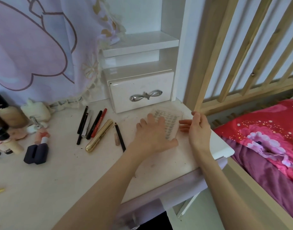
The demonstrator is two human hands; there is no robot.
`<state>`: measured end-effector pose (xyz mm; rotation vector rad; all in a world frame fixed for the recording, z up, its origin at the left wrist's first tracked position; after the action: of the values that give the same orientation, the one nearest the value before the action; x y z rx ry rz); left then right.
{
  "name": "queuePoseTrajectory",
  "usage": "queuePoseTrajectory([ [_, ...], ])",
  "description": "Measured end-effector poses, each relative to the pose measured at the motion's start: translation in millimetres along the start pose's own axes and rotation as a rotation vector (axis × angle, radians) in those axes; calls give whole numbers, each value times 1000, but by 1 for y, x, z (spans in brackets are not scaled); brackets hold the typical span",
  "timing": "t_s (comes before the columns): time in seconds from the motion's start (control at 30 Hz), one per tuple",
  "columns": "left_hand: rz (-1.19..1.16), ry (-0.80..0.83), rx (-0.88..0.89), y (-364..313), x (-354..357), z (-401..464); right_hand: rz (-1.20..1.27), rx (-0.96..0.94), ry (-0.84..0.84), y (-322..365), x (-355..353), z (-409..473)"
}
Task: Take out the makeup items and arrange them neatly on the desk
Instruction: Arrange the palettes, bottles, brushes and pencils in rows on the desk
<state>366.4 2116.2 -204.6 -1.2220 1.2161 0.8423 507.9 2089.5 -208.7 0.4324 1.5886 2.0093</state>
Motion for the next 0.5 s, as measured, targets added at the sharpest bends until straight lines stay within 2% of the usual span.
queuePoseTrajectory([
  [0.17,-49,100,125,22,-8,6,-149,-48,29,0,0,0],
  [0.33,-75,-4,117,31,-7,15,-559,-209,343,-1,25,1],
  [0.5,-44,-75,73,26,-11,22,-638,-280,462,1,29,0],
])
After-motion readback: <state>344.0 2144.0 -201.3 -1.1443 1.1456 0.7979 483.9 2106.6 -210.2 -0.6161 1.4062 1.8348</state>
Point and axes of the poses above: each hand's wrist, its own z-axis towards the middle knuckle, its own x-axis out of the palm, y = z × x, the point moved 6 cm from there along z, towards the middle knuckle, and after that the axes turned 8 degrees about -x, right-handed, at the moved point
